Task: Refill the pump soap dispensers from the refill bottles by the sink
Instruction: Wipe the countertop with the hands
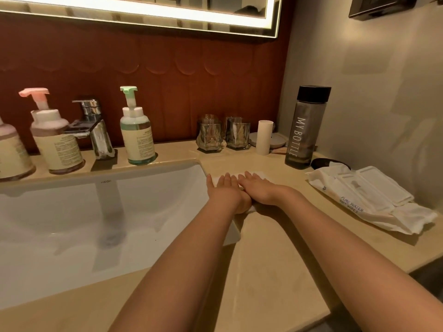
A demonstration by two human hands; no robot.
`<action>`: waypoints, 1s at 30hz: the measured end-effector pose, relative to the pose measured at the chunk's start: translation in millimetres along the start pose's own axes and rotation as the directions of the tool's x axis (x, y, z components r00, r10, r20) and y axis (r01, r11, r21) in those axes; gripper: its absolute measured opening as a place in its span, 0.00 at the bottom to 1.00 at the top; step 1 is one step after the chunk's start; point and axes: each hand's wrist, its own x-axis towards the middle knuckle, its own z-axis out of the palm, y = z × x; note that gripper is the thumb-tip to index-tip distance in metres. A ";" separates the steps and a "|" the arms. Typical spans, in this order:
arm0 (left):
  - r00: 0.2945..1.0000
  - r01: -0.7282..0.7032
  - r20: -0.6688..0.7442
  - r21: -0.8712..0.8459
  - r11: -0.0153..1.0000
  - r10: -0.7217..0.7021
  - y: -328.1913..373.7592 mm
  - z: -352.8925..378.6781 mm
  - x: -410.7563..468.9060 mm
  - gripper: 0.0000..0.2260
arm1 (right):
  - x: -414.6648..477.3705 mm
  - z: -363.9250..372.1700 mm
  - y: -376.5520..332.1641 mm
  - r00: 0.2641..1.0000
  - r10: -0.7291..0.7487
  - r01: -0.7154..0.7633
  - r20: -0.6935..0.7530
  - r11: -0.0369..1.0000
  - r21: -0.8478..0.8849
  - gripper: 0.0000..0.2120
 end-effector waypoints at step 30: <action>0.992 -0.109 -0.046 0.089 0.990 0.113 31.0 -27.7 88.3 0.28 | 62.6 -25.0 60.6 0.994 0.104 -0.104 -0.023 0.995 -0.002 0.24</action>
